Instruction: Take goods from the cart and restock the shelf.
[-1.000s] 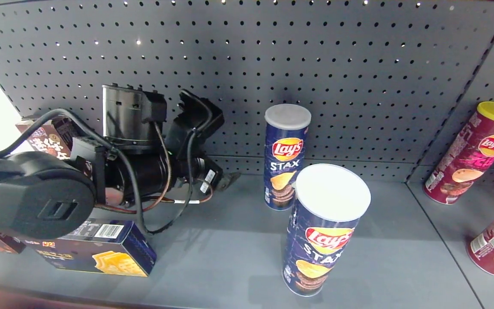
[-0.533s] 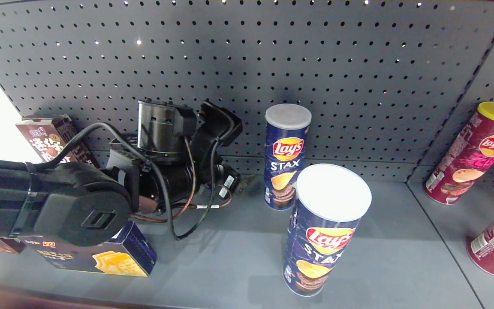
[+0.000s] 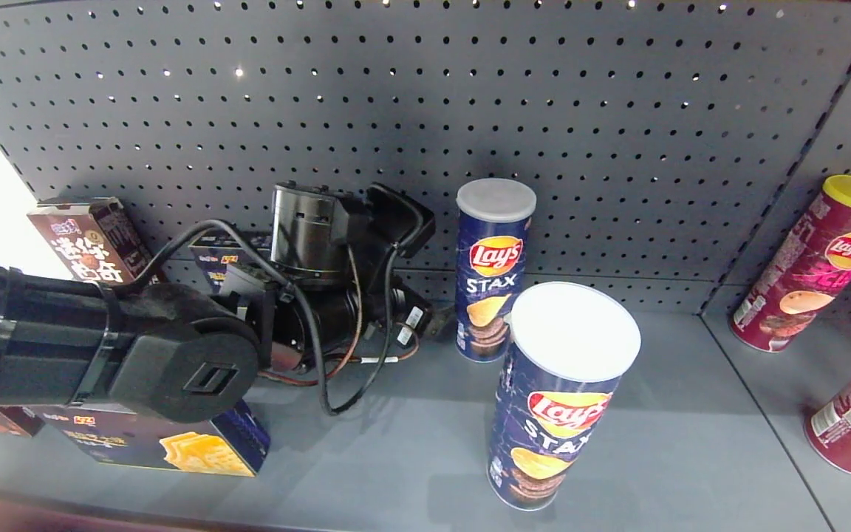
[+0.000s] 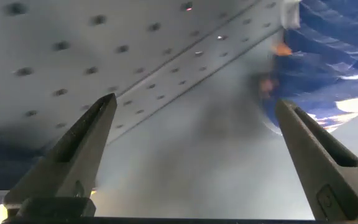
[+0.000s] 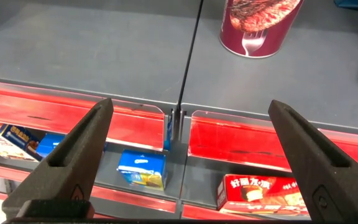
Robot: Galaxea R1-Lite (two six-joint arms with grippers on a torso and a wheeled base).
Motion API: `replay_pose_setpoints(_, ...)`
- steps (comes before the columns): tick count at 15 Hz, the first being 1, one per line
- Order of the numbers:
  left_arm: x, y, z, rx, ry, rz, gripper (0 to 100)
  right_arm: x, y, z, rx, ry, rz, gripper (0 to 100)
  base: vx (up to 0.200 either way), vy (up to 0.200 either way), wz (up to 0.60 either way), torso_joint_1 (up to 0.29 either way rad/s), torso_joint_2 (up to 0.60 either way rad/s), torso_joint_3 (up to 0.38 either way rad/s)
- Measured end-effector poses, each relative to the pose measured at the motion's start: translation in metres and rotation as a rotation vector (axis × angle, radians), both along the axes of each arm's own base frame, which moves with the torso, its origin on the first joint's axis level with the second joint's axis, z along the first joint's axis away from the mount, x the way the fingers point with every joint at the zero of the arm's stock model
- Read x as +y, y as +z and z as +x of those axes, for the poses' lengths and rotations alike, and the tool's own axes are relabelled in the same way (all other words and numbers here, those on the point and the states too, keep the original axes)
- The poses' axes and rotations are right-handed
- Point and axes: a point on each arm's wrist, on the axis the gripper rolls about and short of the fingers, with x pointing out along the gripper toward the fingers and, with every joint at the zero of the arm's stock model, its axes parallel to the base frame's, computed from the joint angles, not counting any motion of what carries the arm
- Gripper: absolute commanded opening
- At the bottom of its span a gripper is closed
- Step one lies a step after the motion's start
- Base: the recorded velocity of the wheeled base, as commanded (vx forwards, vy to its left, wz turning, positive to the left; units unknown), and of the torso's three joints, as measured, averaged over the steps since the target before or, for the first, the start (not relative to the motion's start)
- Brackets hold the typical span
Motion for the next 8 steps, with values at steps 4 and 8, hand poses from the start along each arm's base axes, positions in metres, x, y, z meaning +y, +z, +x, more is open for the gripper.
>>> replay_pose_setpoints(4, -0.0078, -0.0040, 0.0003, 0.007, -0.016, 0.002, 100, 0.0000, 0.0000, 0.0000, 0.000, 0.000, 0.000, 100, 0.000, 0.000, 0.00, 0.000, 0.00, 0.000)
replay_pose_setpoints(8, -0.0093, -0.0059, 0.0010, 0.011, -0.019, 0.005, 100, 0.0000, 0.0000, 0.0000, 0.000, 0.000, 0.000, 100, 0.000, 0.000, 0.00, 0.000, 0.00, 0.000)
